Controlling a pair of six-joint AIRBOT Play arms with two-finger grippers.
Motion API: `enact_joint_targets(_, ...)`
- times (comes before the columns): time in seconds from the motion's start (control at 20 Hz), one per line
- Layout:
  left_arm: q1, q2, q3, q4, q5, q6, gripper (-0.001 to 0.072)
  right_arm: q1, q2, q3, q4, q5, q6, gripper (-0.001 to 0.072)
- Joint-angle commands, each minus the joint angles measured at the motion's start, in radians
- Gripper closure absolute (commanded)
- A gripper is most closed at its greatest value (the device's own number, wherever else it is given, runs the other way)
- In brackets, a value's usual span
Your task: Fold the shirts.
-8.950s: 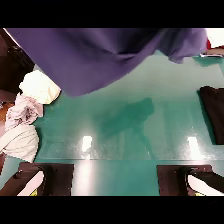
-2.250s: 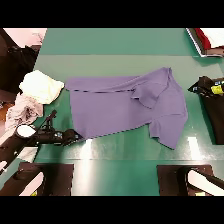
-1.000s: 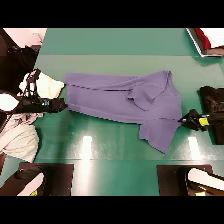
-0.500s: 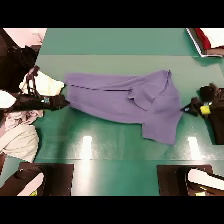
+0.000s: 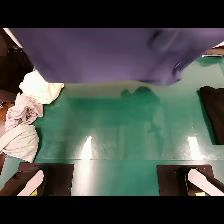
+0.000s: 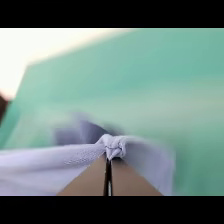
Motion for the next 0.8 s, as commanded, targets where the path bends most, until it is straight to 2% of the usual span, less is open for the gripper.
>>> enact_joint_targets(0.0, 0.014, -0.001, 0.328, -0.014, 0.004, 0.023, 0.0683, -0.001, 0.123, 0.224, -0.05, -0.13, 0.002, 0.0697)
enact_joint_targets(0.2, 0.014, 0.032, 0.457, -0.037, -0.025, 0.023, 0.0683, -0.001, 0.248, 0.351, -0.269, -0.131, 0.003, 0.0697)
enact_joint_targets(0.45, 0.014, 0.075, 0.471, -0.201, -0.064, 0.034, 0.0683, -0.001, 0.367, 0.365, -0.49, -0.105, 0.078, 0.0698)
enact_joint_targets(0.6, 0.014, 0.07, 0.409, -0.073, -0.201, 0.031, 0.0684, -0.001, 0.343, 0.366, -0.527, -0.007, 0.109, 0.07)
enact_joint_targets(0.75, 0.014, 0.066, 0.154, 0.009, -0.28, 0.009, 0.0683, 0.0, 0.22, 0.365, -0.489, 0.197, 0.154, 0.07)
